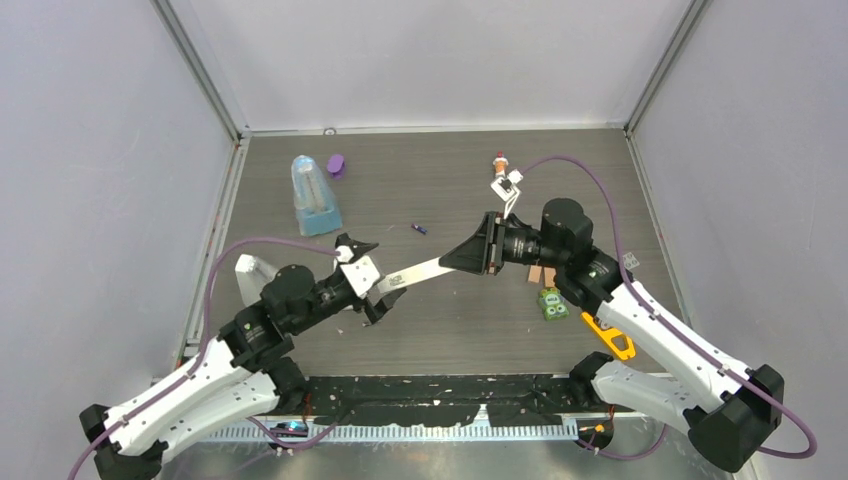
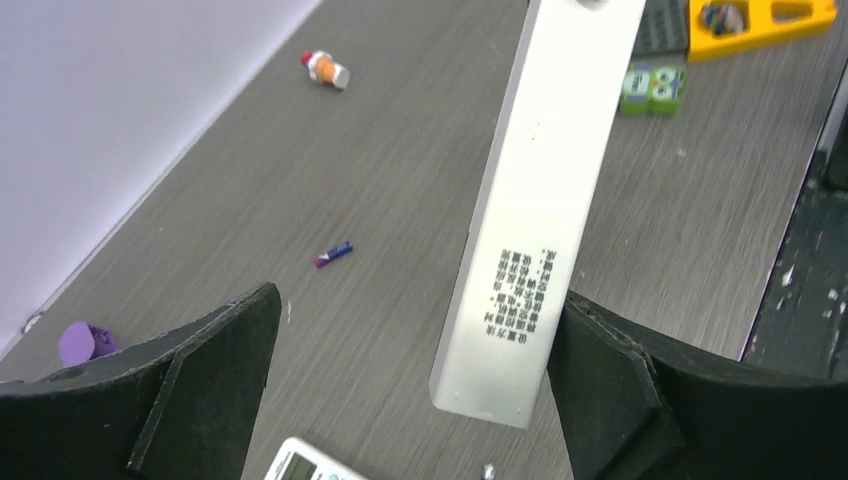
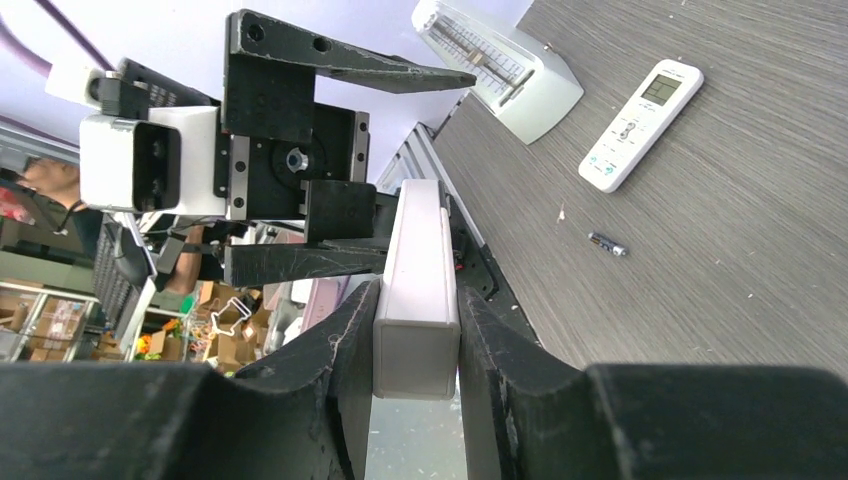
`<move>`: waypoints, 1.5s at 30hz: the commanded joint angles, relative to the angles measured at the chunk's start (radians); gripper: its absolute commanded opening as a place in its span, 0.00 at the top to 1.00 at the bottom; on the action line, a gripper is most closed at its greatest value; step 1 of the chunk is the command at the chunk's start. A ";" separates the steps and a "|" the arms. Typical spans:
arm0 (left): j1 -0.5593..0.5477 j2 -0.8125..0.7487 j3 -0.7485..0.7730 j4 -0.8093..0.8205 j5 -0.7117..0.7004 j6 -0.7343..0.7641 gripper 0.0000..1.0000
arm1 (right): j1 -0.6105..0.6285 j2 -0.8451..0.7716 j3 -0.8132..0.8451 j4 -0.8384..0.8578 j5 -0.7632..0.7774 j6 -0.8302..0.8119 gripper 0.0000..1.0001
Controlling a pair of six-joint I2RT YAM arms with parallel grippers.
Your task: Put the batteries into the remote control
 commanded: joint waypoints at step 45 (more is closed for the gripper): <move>0.005 -0.090 -0.054 0.650 0.410 -0.352 0.51 | -0.029 -0.089 -0.083 0.574 -0.070 0.763 0.95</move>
